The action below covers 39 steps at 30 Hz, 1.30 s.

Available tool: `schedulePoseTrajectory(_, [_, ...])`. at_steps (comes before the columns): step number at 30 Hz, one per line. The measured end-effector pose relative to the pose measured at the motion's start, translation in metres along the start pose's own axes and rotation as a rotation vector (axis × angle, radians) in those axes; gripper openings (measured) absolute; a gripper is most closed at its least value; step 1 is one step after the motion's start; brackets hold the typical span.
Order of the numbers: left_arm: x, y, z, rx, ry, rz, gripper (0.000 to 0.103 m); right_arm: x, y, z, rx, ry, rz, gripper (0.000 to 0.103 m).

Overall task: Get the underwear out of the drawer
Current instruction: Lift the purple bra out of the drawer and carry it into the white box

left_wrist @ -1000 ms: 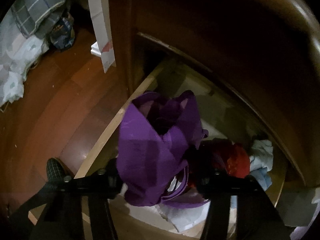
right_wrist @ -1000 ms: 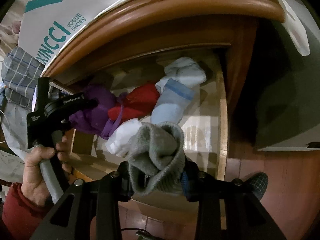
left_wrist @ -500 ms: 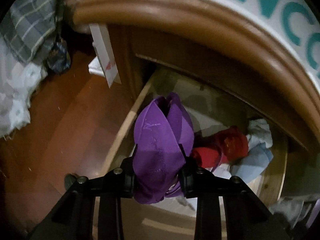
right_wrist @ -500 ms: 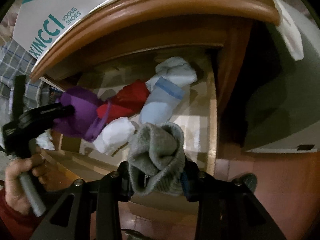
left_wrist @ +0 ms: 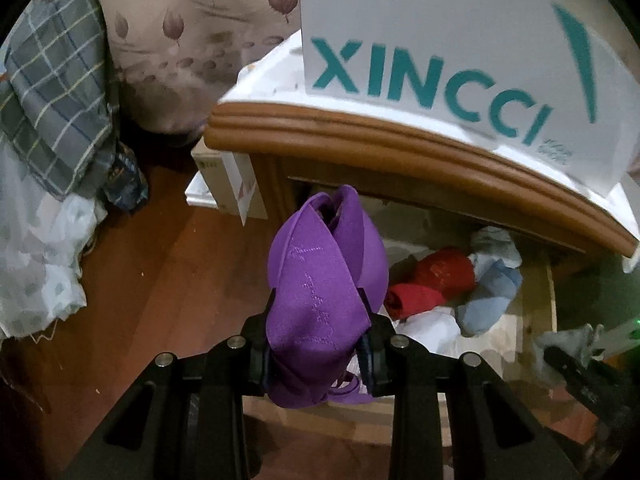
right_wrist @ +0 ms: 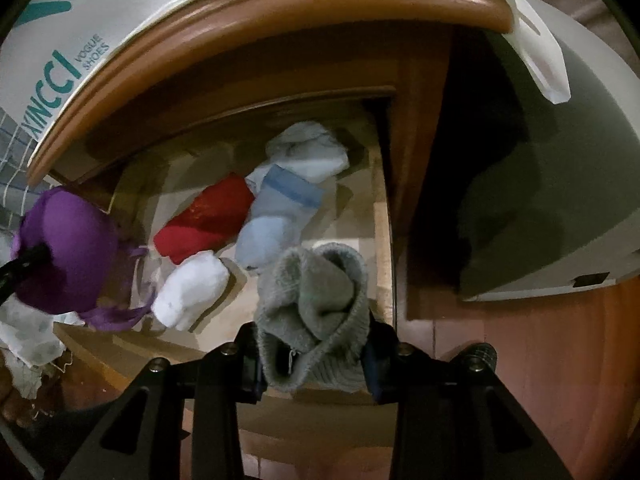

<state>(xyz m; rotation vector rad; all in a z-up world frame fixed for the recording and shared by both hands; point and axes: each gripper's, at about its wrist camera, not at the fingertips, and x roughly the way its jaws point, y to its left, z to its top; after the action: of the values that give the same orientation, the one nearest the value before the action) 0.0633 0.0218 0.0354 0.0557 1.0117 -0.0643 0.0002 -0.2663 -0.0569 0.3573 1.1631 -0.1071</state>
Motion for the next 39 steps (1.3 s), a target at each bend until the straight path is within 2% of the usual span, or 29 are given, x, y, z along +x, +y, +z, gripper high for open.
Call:
schedulePoseTrajectory(9, [-0.055,0.007,0.013,0.063,-0.078,-0.026,0.029,0.006,0.0,-0.002,-0.003,0.002,-0.032,0.036])
schedulePoseTrajectory(21, [-0.15,0.024,0.061,0.071,-0.223,-0.049,0.029,0.005,-0.005,-0.001,0.041,-0.006,-0.022,0.036])
schedulePoseTrajectory(30, [-0.207,0.023,0.122,0.077,-0.345,-0.042,0.029,0.005,-0.011,0.0,0.102,-0.01,-0.01,0.036])
schedulePoseTrajectory(35, [-0.236,0.015,0.166,0.077,-0.391,-0.08,0.029,0.006,-0.013,0.001,0.118,-0.004,-0.002,0.036])
schedulePoseTrajectory(39, [-0.249,0.0,0.204,0.083,-0.424,-0.082,0.029,0.005,-0.014,0.001,0.122,-0.002,-0.002,0.036])
